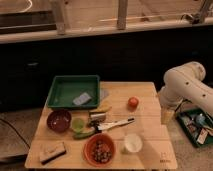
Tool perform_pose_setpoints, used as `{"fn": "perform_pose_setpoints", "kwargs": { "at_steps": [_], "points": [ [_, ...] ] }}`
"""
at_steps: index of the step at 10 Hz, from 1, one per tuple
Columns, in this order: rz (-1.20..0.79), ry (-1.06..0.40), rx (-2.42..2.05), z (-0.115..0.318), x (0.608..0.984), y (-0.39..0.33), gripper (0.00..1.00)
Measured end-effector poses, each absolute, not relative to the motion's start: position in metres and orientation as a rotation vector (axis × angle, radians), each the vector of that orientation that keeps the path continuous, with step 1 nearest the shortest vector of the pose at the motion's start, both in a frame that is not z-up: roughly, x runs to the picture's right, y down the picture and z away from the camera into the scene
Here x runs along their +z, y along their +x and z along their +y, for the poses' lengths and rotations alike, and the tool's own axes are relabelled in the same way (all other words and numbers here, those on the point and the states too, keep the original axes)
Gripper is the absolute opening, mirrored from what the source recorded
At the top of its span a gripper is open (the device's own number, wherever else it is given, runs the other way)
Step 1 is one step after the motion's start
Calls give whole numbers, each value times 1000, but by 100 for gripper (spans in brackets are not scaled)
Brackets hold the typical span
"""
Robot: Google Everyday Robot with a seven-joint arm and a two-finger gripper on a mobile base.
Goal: Place apple in paper cup
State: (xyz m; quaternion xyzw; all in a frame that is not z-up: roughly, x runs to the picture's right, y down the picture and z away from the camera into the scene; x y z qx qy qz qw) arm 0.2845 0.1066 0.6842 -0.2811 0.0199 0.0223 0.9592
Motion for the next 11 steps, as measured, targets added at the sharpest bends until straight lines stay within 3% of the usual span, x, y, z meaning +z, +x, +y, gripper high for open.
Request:
{"fn": "perform_pose_setpoints", "kwargs": {
  "at_steps": [7, 11],
  "points": [
    [44, -569, 39, 106, 685, 284, 80],
    [40, -552, -60, 87, 715, 237, 80]
  ]
}}
